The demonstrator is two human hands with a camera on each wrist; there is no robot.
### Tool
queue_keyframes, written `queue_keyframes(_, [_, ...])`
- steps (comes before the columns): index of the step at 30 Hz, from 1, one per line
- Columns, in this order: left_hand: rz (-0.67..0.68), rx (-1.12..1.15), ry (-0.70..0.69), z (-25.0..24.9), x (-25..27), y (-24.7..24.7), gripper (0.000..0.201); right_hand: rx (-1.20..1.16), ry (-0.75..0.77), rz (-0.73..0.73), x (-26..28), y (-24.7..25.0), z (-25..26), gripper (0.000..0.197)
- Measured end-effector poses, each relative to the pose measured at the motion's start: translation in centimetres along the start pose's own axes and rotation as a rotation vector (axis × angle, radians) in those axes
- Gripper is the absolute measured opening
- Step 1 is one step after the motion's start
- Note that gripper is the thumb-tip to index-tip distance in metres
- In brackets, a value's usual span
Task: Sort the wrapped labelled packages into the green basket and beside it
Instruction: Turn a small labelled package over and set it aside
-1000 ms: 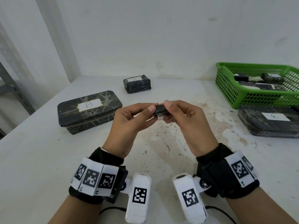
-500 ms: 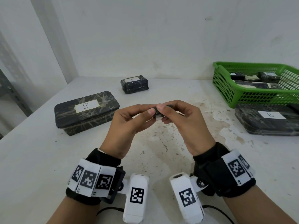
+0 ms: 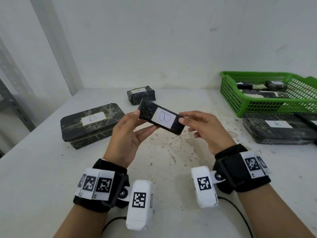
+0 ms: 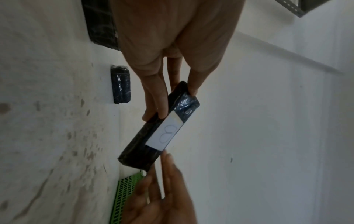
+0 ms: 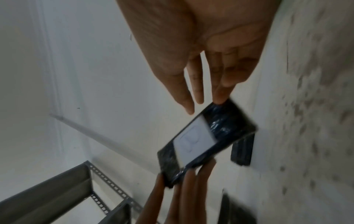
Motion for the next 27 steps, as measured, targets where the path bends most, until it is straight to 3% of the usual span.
queue_keyframes(3, [0.006,0.082,0.075,0.3,0.1,-0.2,0.031,-0.082,-0.053,0.054,-0.4,-0.3,-0.4,0.007])
queue_keyframes(9, [0.015,0.004,0.192,1.0,0.5,-0.9,0.034,-0.245,0.001,-0.134,-0.2,1.7,0.9,0.012])
queue_keyframes(12, [0.010,-0.029,0.202,1.3,0.5,-2.6,0.028,-0.222,0.028,-0.136,-0.3,3.8,2.3,0.013])
queue_keyframes(15, [0.030,-0.025,0.216,1.9,0.4,-5.1,0.023,-0.185,0.069,-0.158,0.4,6.8,3.5,0.017])
queue_keyframes(19, [0.085,-0.060,0.330,5.4,0.8,-8.8,0.020,-0.212,0.065,-0.299,2.5,11.8,2.4,0.019])
queue_keyframes(27, [0.235,-0.105,0.565,13.0,2.3,-14.6,0.016,-0.147,-0.114,-0.458,7.3,21.9,-1.5,0.014])
Point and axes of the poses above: each hand's wrist, its own x-axis away from the middle knuckle, its own y-axis out of the back of the hand, z = x × y, the point moved 4 cm from there along -x, towards the middle knuckle, and after that the axes turned 1 degree about x, right-handed, at the moved point
